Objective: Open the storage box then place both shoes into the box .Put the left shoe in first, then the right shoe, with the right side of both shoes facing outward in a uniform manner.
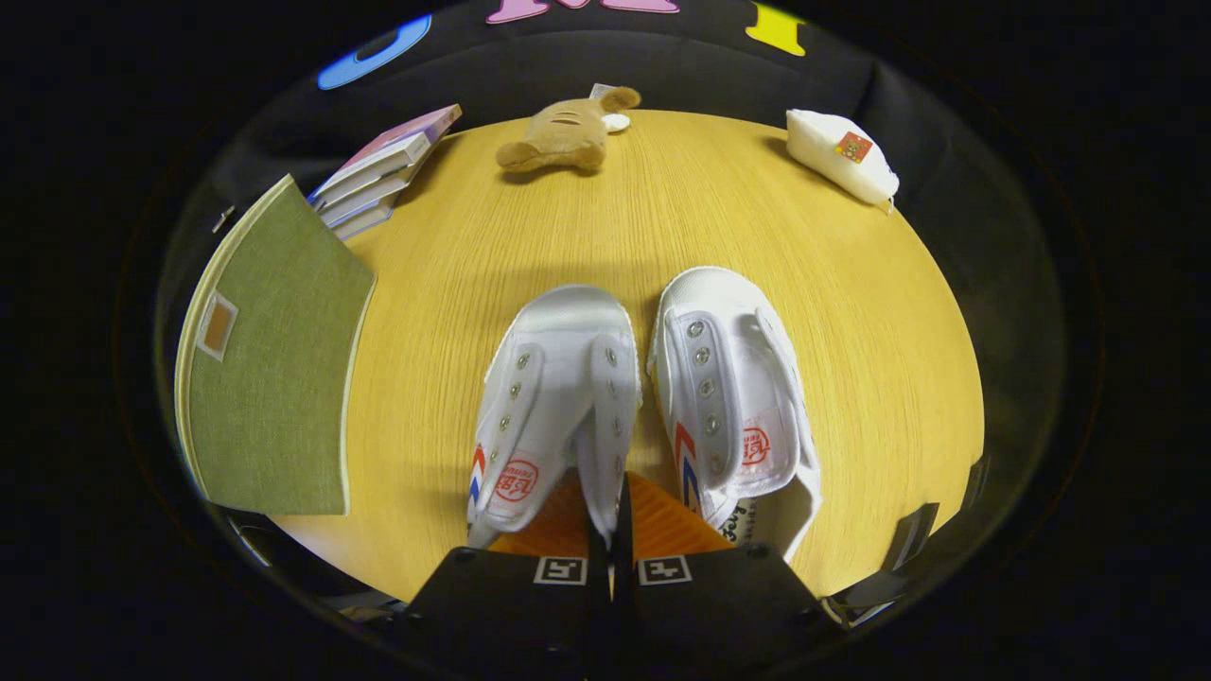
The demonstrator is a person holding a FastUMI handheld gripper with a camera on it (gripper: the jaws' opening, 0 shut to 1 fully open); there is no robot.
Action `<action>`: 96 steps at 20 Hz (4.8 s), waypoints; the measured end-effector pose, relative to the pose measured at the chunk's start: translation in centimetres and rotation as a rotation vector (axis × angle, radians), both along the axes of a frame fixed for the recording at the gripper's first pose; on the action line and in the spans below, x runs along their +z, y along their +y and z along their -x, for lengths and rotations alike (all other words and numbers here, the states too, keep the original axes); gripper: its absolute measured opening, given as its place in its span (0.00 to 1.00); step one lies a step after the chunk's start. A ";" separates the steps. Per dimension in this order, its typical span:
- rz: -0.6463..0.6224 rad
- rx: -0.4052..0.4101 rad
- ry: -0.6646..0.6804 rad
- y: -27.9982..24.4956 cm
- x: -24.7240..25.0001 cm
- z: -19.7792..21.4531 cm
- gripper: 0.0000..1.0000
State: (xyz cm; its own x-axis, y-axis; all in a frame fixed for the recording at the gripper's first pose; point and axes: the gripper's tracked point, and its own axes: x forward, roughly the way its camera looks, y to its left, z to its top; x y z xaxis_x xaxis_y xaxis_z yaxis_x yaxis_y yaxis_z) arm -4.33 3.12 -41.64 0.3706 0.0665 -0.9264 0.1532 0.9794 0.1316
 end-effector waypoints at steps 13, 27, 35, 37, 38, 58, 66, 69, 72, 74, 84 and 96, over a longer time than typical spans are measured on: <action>-0.131 0.013 -0.139 3.6 9.9 -2.4 0.05; -0.309 0.055 -0.303 13.1 25.0 -8.4 0.05; -0.358 0.013 -0.207 25.7 22.3 -11.0 0.05; -0.326 0.006 -0.174 27.0 20.4 -11.4 0.05; -0.317 -0.012 -0.155 27.8 19.4 -11.2 0.05; -0.472 0.013 -0.037 32.1 14.5 -9.5 0.71; -0.463 0.104 -0.233 22.5 22.8 -8.2 0.79; -0.377 0.115 -0.303 15.7 23.7 -6.3 0.79; -0.226 0.095 -0.297 7.1 21.9 -2.6 0.79; -0.135 0.053 -0.264 1.7 19.5 -0.2 0.79; 0.085 0.015 -0.061 -11.1 5.1 4.3 0.77; 0.232 0.169 -0.238 -10.9 -0.8 -1.9 0.47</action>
State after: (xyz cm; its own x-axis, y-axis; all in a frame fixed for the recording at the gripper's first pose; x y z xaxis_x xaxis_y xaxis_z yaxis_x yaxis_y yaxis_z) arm -2.41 -7.77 -42.40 0.5791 -0.0570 -0.8133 -0.0209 0.9962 -0.0846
